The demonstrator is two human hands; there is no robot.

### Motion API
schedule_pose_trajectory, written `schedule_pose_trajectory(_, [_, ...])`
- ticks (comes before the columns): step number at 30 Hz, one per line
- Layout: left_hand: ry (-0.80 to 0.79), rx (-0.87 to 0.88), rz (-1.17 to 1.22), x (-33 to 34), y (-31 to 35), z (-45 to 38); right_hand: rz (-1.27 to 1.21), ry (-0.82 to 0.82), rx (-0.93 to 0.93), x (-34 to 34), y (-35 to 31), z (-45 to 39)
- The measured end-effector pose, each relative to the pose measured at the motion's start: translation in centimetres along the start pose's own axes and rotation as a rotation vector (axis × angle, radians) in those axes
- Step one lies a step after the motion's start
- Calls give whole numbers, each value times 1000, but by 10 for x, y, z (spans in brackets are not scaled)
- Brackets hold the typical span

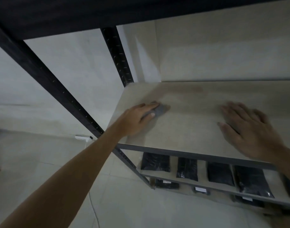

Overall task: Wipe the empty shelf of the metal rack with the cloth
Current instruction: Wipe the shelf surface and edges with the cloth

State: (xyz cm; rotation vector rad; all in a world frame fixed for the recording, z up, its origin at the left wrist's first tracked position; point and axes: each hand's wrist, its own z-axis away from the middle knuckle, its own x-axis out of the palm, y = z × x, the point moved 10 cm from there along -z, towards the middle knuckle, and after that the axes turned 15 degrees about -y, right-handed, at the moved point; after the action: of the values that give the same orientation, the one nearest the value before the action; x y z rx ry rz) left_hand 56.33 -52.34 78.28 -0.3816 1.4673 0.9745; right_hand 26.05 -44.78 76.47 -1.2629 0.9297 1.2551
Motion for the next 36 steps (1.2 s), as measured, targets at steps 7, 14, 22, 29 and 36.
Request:
schedule_pose_trajectory(7, [185,-314,-160,-25,-43,-13,22,-9,10,2,1,-2])
schedule_pose_trajectory(14, [15,145,-31,17,47,16,7,-20,25,0,1,-1])
schedule_pose_trajectory(22, [167,-220,-155,-26,-27,-16,30,-28,27,2,3,-3])
schedule_pose_trajectory(29, [102,91,-181,16,58,16,15,-8,40,-4,0,-1])
schedule_pose_trajectory(36, [32,222,49,-10,63,3,17,-32,54,-4,2,-1])
